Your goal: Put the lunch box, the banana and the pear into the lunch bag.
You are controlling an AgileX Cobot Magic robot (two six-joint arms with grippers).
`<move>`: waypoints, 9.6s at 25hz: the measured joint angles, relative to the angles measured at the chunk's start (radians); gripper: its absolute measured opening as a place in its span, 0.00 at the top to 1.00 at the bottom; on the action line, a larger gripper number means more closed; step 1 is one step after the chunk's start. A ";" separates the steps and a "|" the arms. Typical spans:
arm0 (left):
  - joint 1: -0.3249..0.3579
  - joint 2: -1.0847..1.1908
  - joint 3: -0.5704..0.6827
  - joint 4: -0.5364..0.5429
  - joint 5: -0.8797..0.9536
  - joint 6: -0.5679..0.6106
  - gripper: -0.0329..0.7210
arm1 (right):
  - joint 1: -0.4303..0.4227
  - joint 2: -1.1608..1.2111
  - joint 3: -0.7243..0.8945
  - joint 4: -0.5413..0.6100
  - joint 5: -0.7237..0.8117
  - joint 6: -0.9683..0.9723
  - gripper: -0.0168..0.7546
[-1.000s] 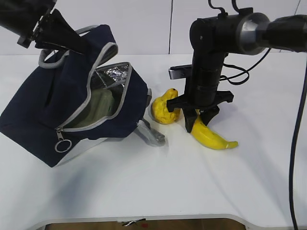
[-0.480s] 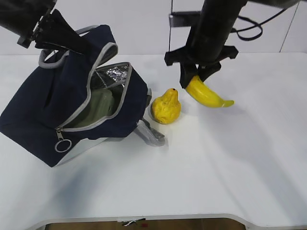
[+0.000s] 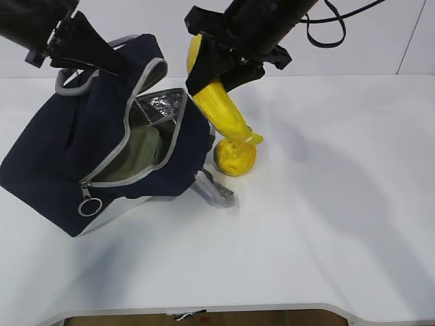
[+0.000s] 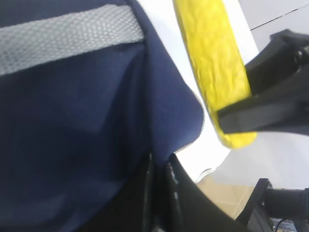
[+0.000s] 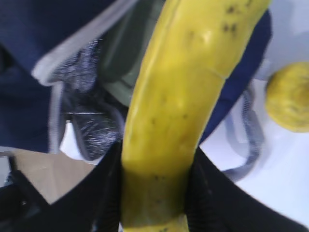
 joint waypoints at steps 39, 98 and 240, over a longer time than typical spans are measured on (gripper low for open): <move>0.005 0.002 0.000 -0.161 -0.020 -0.002 0.95 | 0.042 0.204 -0.049 0.409 -0.019 -0.256 0.62; 0.007 0.002 0.000 -0.146 -0.033 -0.003 0.95 | -0.018 0.261 -0.060 0.729 -0.067 -0.203 0.62; 0.063 0.002 -0.006 0.141 0.000 -0.135 0.95 | -0.062 0.130 -0.163 -0.273 0.000 0.015 0.65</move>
